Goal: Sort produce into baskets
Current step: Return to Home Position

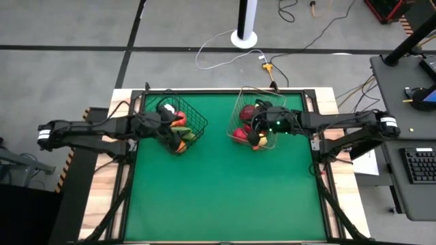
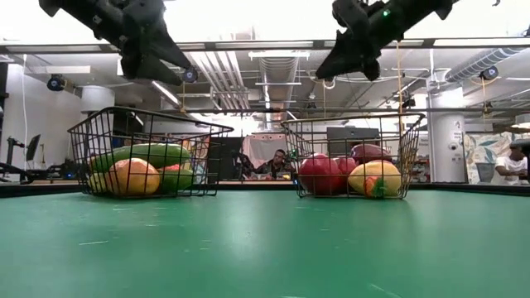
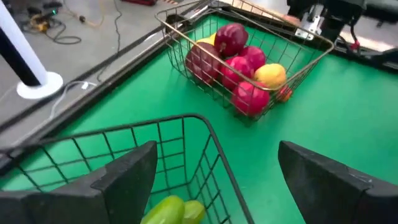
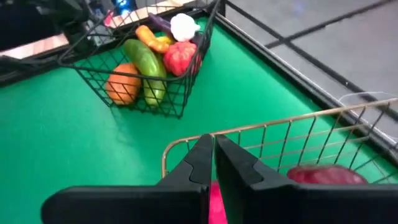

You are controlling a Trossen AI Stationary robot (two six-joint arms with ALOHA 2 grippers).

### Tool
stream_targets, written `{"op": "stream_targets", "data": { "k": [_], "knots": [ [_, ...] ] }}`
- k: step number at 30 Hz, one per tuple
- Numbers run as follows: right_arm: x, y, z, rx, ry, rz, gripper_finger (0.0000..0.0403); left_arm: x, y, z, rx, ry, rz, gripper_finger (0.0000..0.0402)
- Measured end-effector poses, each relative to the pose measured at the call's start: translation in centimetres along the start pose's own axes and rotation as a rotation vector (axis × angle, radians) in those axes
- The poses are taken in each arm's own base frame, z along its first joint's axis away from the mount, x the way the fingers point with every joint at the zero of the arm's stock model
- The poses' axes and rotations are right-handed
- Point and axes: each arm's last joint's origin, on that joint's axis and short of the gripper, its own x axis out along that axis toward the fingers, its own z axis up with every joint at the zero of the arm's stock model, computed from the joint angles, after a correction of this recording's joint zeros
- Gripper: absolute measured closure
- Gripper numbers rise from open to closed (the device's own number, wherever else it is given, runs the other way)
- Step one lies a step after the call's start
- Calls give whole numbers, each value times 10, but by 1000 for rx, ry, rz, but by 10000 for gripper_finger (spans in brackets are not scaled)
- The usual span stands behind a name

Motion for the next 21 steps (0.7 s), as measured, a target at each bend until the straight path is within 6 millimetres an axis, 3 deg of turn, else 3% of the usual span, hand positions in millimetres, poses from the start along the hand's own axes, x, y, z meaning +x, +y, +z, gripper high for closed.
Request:
{"op": "stream_targets", "data": {
  "k": [2,5,8,13,21],
  "knots": [
    [2,0,-4,-16,-2,1,390,6,-1,-6,13,-10,-6,86],
    [5,1,-16,-174,15,24,390,13,-3,-13,66,-105,-62,86],
    [2,1,-23,-199,1,85,390,11,-6,-18,67,-226,-249,86],
    [-11,-2,-40,-315,-59,264,390,-4,1,-35,149,-307,-355,86],
    [-46,-22,-70,-324,-239,262,390,-37,17,-50,206,-501,-347,86]
  ]
}}
